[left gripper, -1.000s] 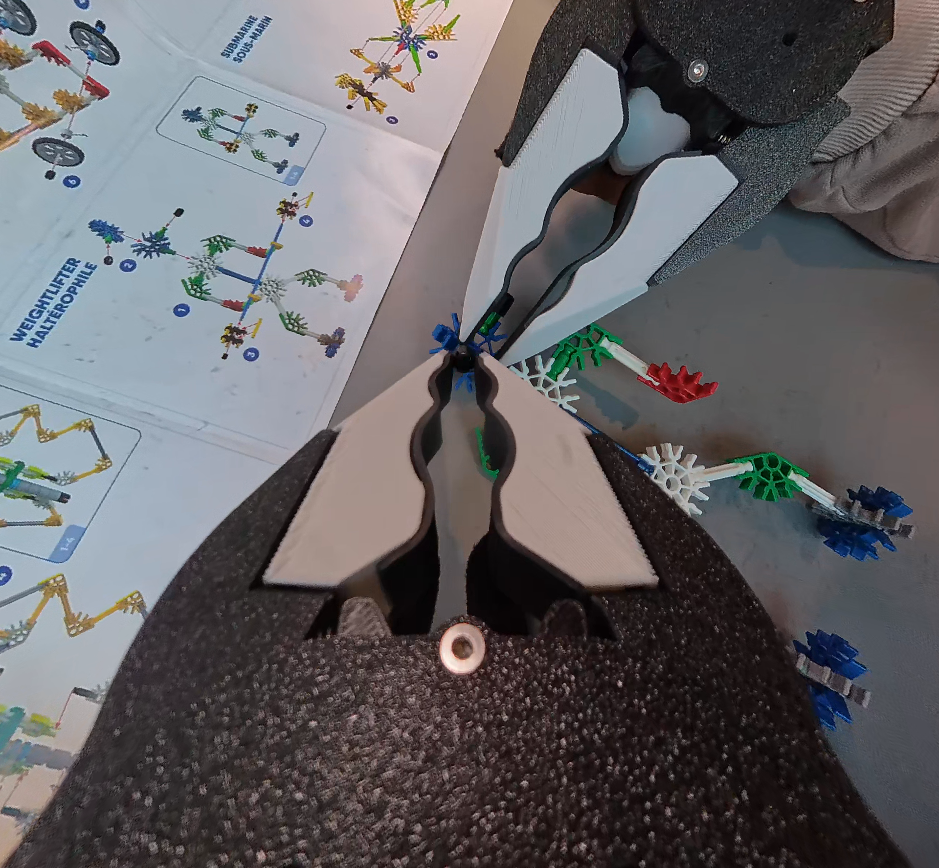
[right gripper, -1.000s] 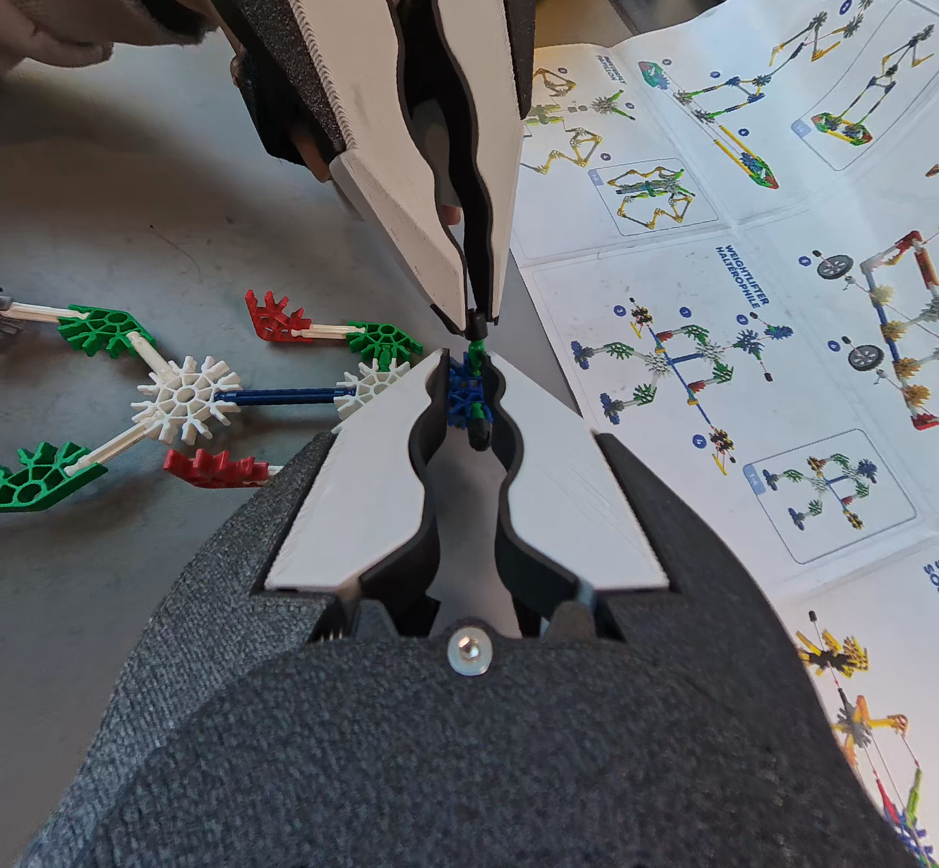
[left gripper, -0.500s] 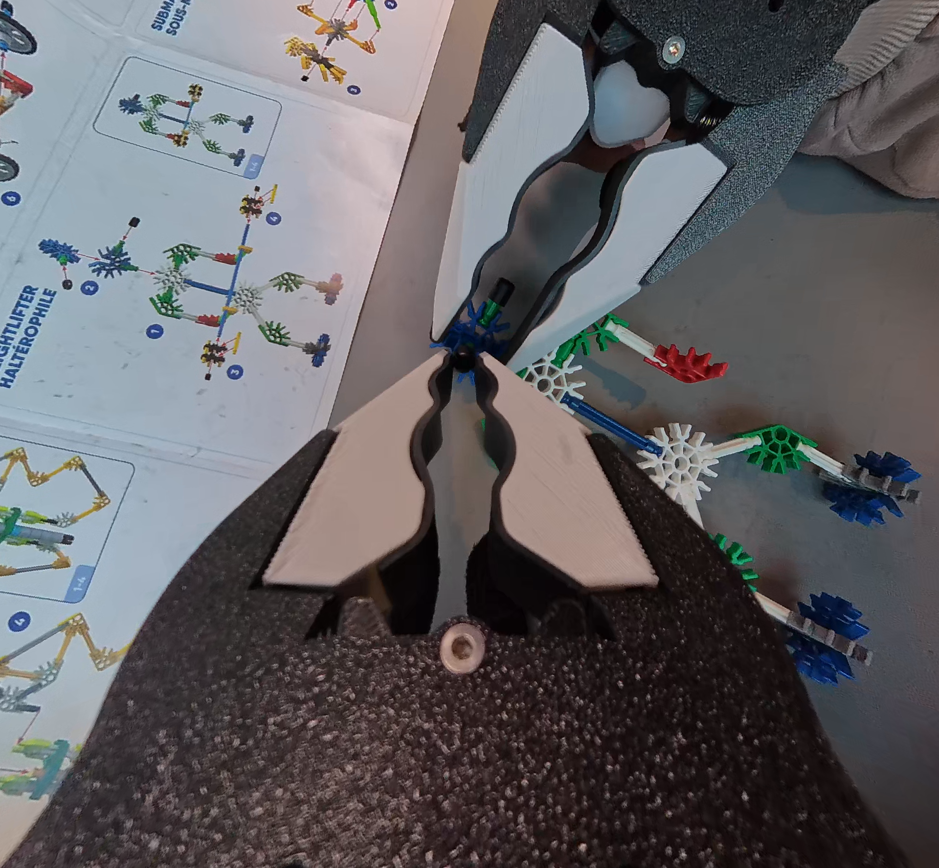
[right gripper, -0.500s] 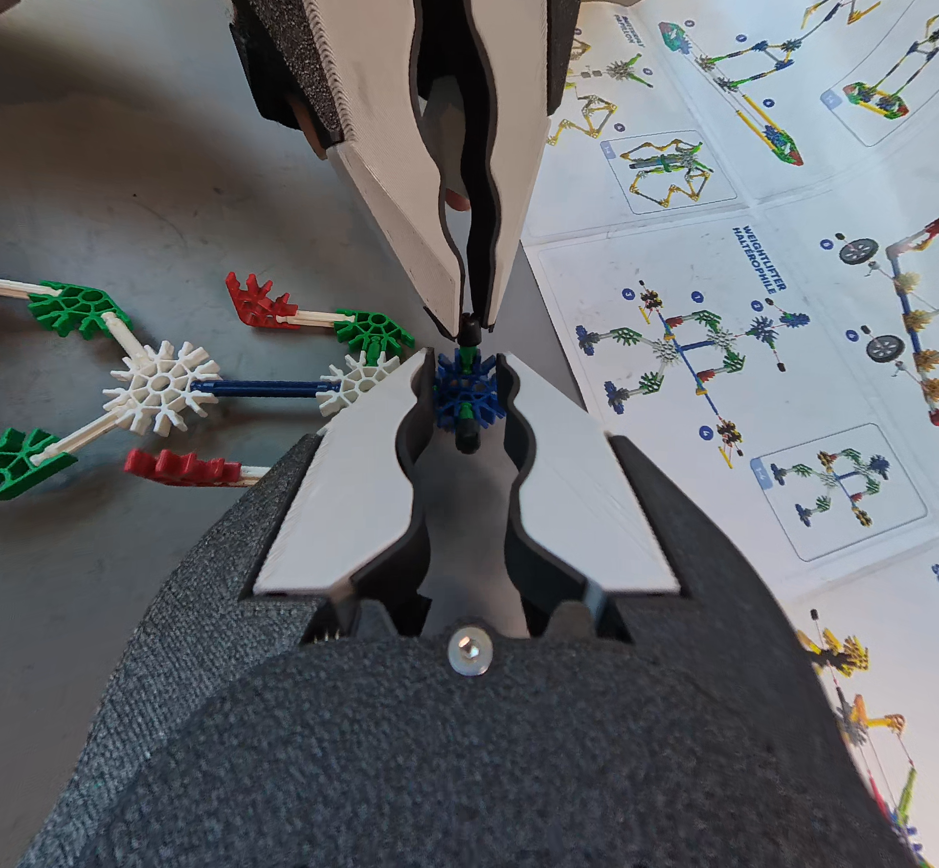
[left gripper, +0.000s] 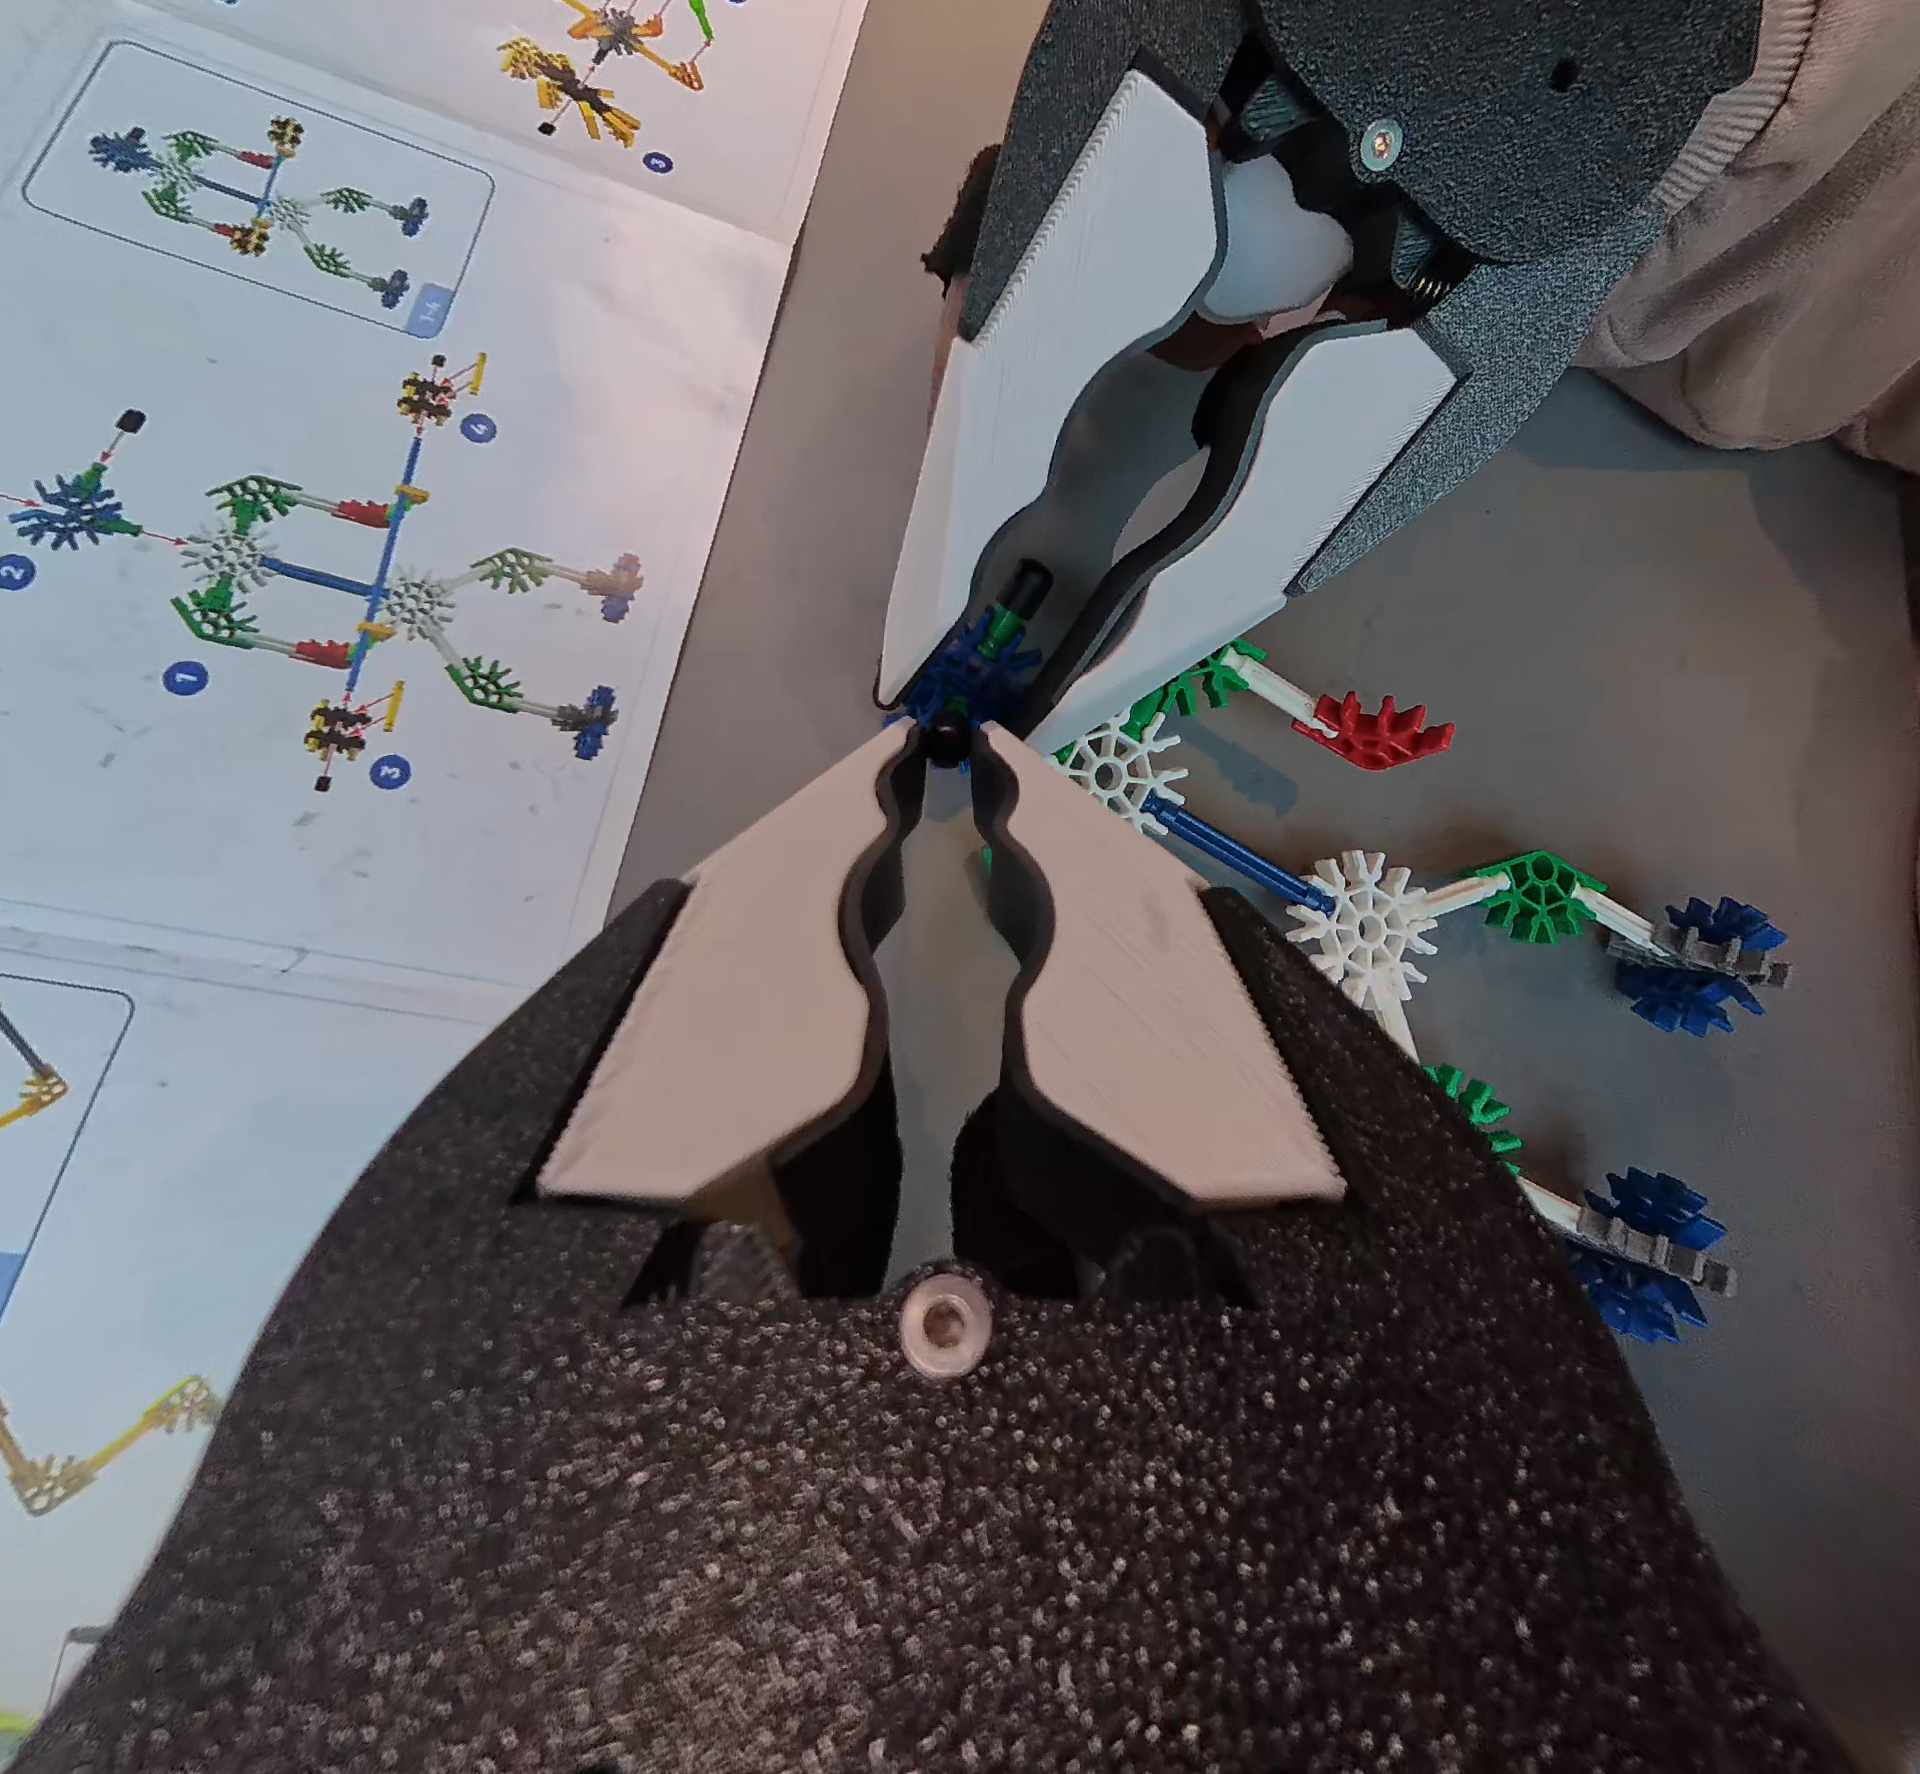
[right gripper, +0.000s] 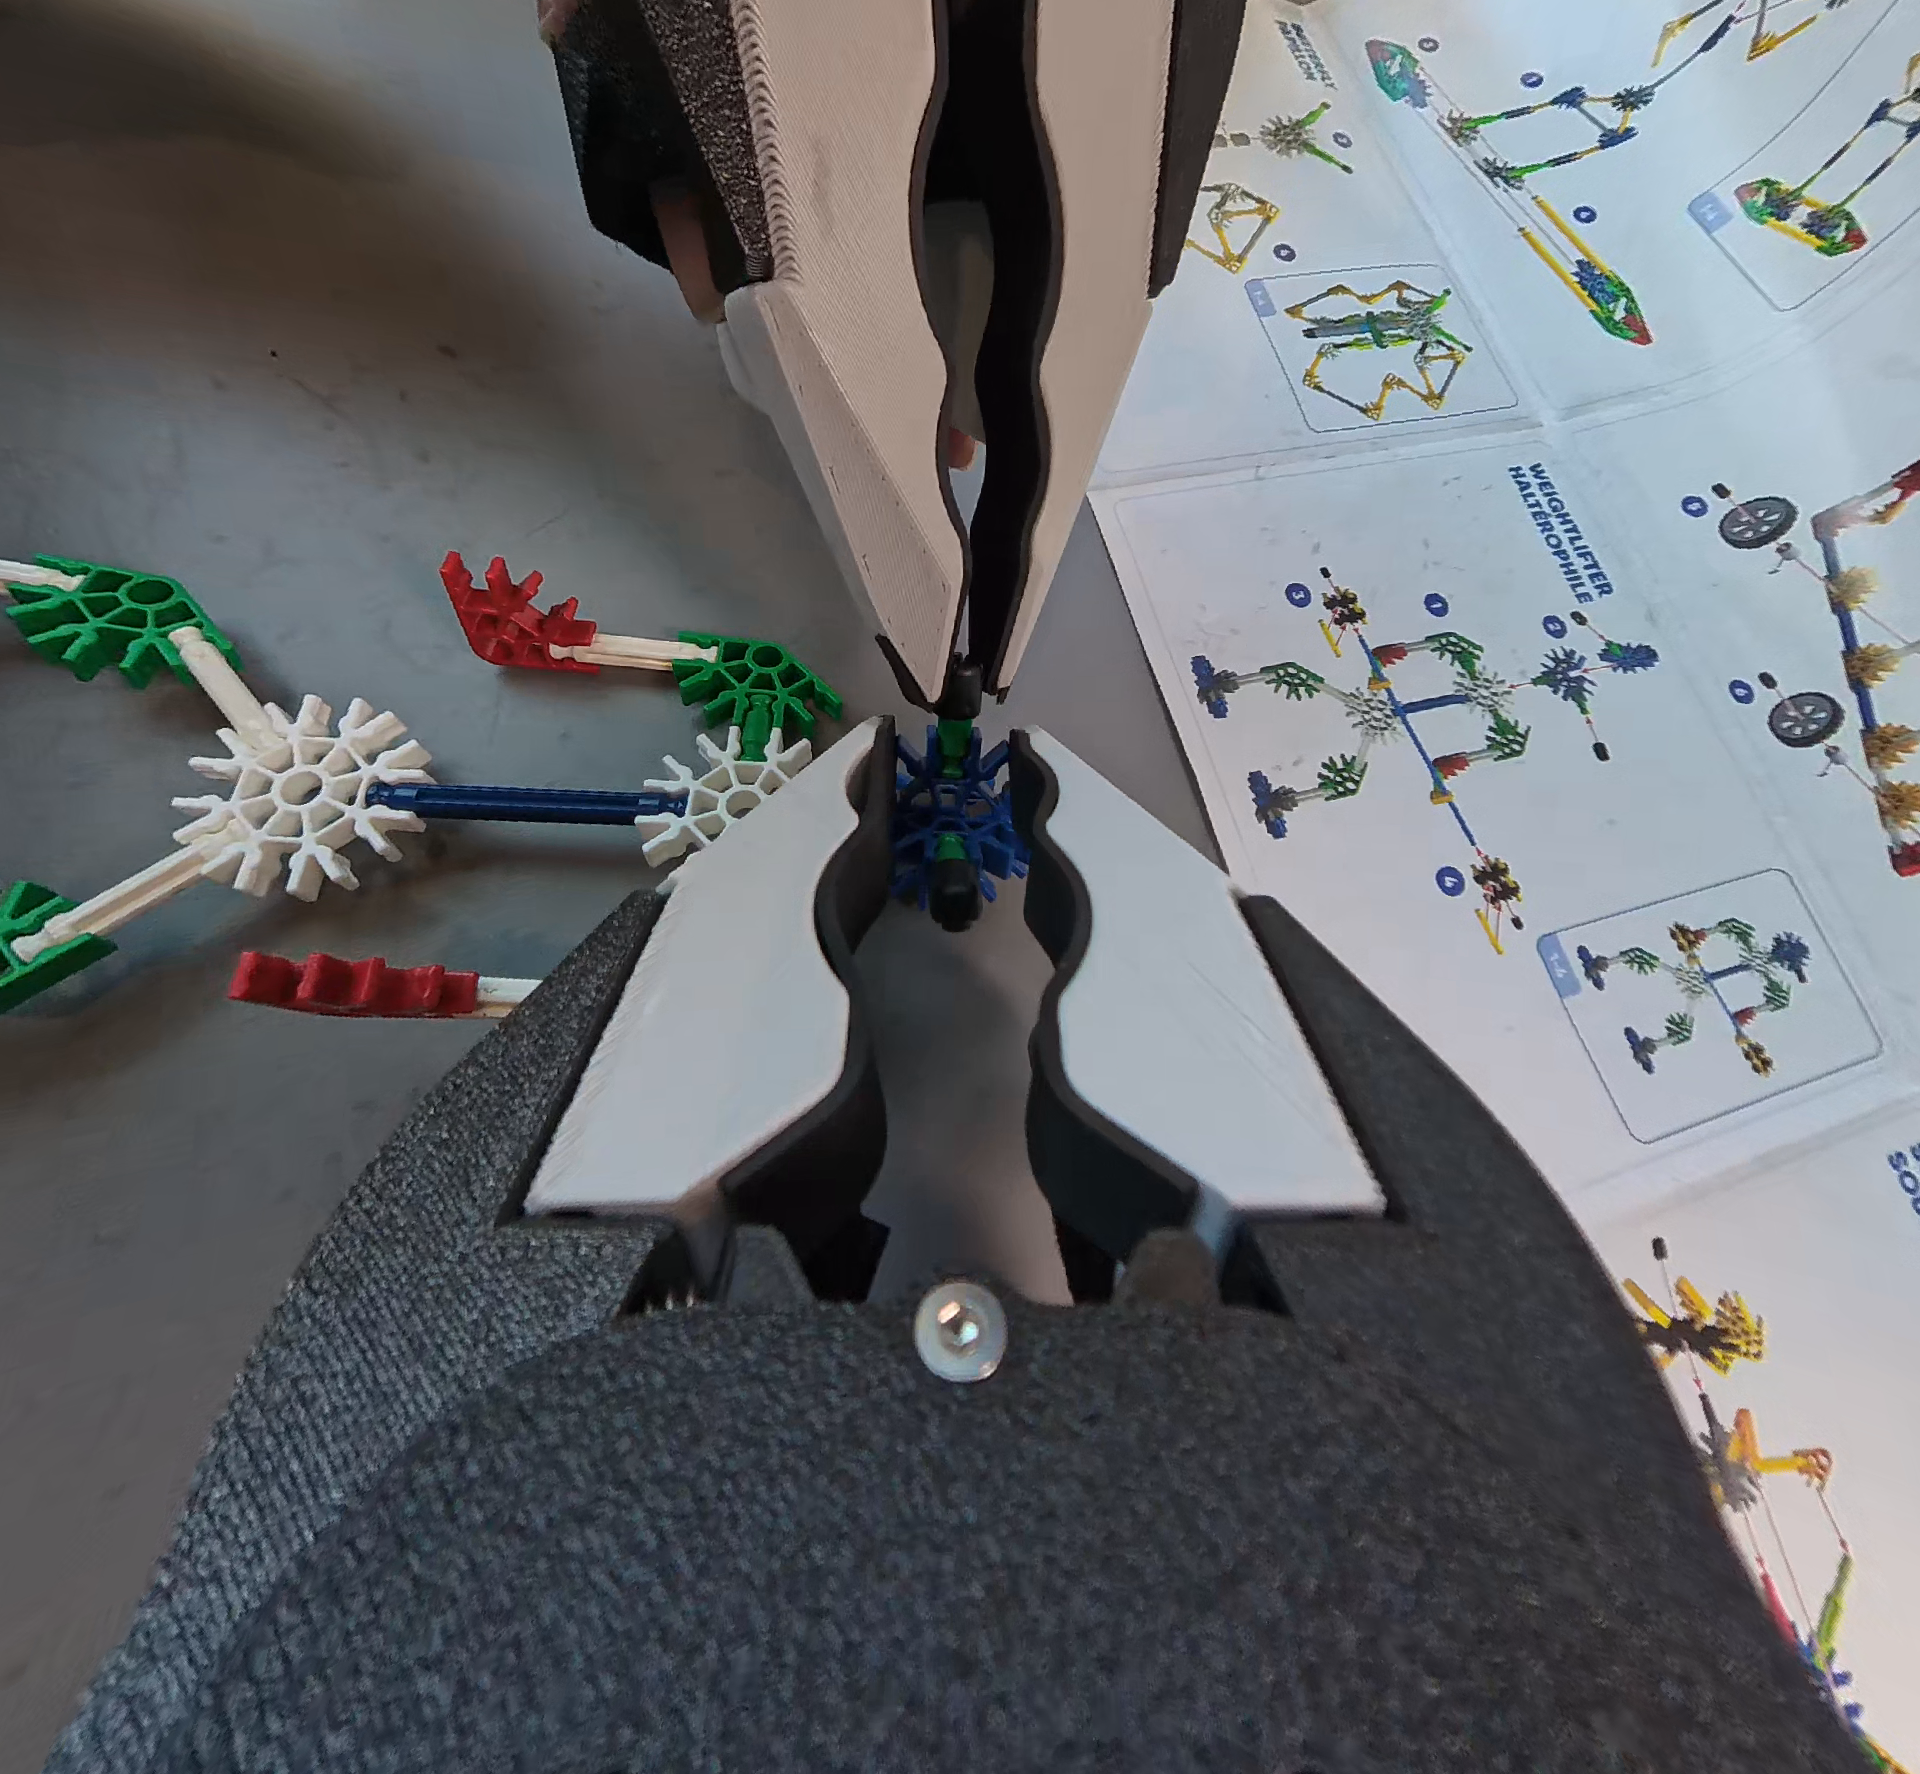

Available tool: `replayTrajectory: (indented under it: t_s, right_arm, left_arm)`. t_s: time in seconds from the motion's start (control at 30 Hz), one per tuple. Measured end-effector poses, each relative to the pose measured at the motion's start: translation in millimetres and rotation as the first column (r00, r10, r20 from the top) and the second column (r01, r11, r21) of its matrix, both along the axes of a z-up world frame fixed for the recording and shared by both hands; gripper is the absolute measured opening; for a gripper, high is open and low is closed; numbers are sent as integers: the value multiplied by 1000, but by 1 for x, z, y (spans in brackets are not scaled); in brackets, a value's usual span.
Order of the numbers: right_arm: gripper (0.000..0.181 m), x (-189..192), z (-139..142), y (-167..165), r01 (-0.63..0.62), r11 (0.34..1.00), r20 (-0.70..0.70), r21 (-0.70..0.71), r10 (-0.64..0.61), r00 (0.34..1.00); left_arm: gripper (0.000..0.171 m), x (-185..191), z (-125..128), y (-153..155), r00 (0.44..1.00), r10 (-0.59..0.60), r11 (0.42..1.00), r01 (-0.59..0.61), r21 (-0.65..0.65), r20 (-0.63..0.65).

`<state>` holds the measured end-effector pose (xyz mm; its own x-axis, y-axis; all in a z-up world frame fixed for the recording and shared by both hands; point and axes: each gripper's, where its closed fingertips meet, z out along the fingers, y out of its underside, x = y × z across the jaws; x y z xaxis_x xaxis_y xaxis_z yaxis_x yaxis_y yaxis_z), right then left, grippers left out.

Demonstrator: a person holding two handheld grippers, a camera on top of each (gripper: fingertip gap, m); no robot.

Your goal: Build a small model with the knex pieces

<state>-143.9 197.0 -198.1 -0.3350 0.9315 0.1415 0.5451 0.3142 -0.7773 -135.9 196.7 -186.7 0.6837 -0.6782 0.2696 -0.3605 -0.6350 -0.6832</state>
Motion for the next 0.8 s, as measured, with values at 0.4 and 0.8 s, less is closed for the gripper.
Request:
replayTrajectory:
  t_s: [0.4, 0.8]
  right_arm:
    - [17, 5, 0, -2, -12, 1000, 3, -21, 12, 1000]
    - [17, 7, 0, -2, -8, 999, 7, -42, 9, 1000]
  left_arm:
    - [6, 7, -1, 0, 997, 26, 1000, -26, -6, 74]
    - [6, 10, -2, 1, 991, 71, 997, -71, -6, 113]
